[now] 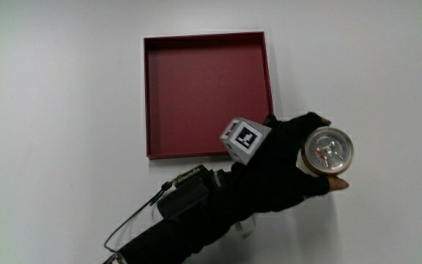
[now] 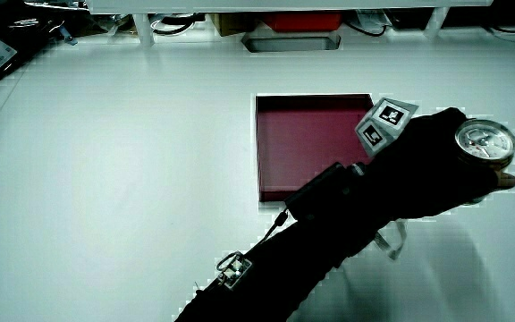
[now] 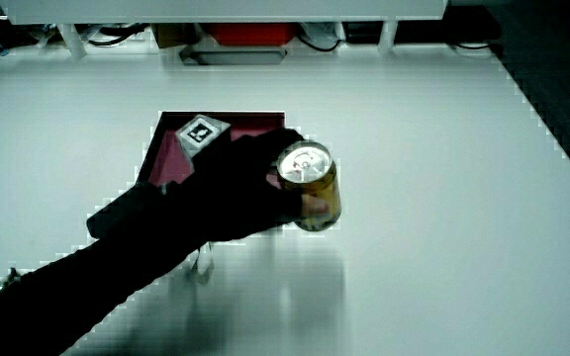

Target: Place red bull on desk

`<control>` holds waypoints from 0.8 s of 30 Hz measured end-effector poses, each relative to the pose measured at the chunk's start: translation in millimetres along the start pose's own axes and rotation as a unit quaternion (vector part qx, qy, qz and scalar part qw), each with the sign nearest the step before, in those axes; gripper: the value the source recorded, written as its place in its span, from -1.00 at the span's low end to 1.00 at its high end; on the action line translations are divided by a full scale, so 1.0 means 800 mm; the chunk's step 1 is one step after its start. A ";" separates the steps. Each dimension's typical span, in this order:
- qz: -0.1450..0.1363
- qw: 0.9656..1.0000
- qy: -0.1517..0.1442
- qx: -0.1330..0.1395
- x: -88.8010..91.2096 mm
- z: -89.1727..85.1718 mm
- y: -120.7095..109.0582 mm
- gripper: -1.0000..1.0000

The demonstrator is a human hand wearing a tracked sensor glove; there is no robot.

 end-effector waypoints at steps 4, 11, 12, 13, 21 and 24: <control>0.043 0.995 -0.088 -0.035 -0.015 -0.036 -0.001 0.00; 0.086 0.988 -0.112 -0.055 -0.030 -0.064 -0.002 0.00; 0.089 0.988 -0.112 -0.057 -0.032 -0.067 -0.001 0.00; 0.092 0.989 -0.101 -0.061 -0.031 -0.068 0.000 0.00; 0.099 0.988 -0.087 -0.074 -0.035 -0.076 0.003 0.00; 0.096 0.989 -0.087 -0.078 -0.034 -0.078 0.004 0.00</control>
